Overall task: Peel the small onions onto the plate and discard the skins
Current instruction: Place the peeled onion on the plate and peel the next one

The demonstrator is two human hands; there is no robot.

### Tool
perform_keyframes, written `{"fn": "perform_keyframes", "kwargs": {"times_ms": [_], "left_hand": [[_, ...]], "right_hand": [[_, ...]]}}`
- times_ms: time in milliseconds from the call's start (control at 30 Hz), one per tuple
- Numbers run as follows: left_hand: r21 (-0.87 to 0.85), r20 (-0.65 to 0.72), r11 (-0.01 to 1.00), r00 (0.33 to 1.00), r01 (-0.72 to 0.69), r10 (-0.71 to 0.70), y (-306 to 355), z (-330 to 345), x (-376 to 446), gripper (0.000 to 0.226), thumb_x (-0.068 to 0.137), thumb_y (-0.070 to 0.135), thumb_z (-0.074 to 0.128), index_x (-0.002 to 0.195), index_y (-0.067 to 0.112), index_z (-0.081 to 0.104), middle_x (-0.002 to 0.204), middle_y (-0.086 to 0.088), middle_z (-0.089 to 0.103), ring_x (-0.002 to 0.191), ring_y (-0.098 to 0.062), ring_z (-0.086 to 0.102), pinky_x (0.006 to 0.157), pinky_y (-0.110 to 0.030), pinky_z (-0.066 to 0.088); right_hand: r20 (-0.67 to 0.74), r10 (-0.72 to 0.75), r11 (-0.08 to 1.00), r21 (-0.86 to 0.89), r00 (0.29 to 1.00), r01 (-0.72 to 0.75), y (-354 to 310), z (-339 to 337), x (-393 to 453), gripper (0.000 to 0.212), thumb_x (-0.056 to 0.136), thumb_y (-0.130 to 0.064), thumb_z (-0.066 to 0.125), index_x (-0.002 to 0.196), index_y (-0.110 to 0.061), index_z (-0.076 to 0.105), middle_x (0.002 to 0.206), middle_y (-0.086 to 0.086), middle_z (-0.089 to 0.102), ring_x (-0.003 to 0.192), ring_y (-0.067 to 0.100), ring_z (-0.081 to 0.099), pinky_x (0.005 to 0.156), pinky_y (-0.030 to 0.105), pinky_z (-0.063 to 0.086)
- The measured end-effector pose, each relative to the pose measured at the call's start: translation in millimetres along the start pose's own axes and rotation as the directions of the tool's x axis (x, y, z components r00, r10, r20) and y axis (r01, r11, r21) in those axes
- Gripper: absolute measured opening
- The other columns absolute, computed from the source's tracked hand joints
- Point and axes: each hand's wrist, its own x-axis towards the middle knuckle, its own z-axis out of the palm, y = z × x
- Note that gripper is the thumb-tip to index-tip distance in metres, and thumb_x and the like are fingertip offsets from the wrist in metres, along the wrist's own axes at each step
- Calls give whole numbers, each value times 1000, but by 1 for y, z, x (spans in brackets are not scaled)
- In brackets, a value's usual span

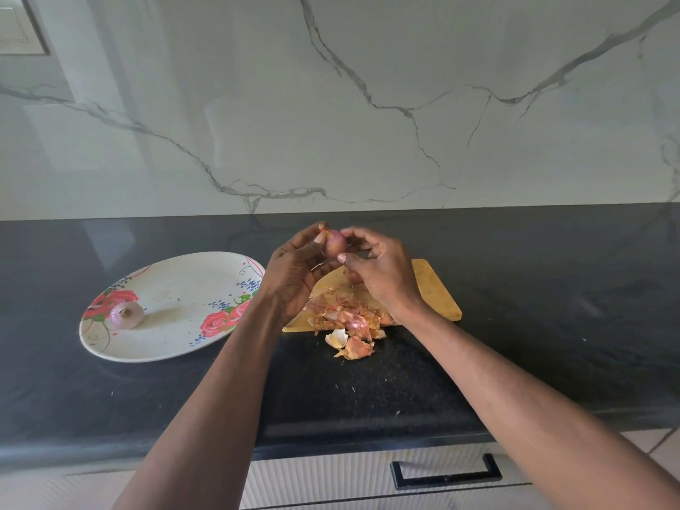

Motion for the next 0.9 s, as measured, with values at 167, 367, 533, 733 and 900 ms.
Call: {"fn": "perform_keyframes", "kwargs": {"times_ms": [167,367,533,733,900], "left_hand": [[31,23,999,1000,15,-15,0,1,-1,20,101,8,53,113,0,67,112,-22,69,103,-31,68,87,-35,61],[45,11,999,1000,11,-12,0,0,-2,20,95,9,60,109,-1,69,118,-29,66,108,-39,66,85,-38,61],[79,-29,997,999,-10,12,0,3,-4,13,94,7,62,97,2,74,97,-17,75,88,-26,73,75,-34,61],[83,-120,996,993,23,-13,1,3,-3,13,90,8,69,97,-2,74,94,-20,73,85,-28,72,74,-36,62],[77,-160,996,986,49,-36,2,2,-2,16,90,9,71,97,-4,73,89,-18,72,80,-28,71,67,-34,61]], "right_hand": [[-78,-179,972,-168,981,164,4,2,-2,12,80,-9,81,86,-13,71,93,-9,64,87,7,63,72,27,56],[-43,-238,954,-195,970,226,11,2,0,21,79,-15,83,97,-14,72,100,0,65,88,16,64,70,34,58],[-29,-290,930,-243,957,274,12,2,-2,14,84,-13,78,97,-10,73,100,2,63,91,12,60,74,20,52],[17,-262,940,-221,965,259,12,3,-3,16,87,-10,75,104,-12,73,103,2,63,94,11,62,78,11,49],[15,-312,927,-213,950,308,13,5,-5,8,86,-8,75,90,-14,72,94,2,63,87,9,61,73,20,53]]}}
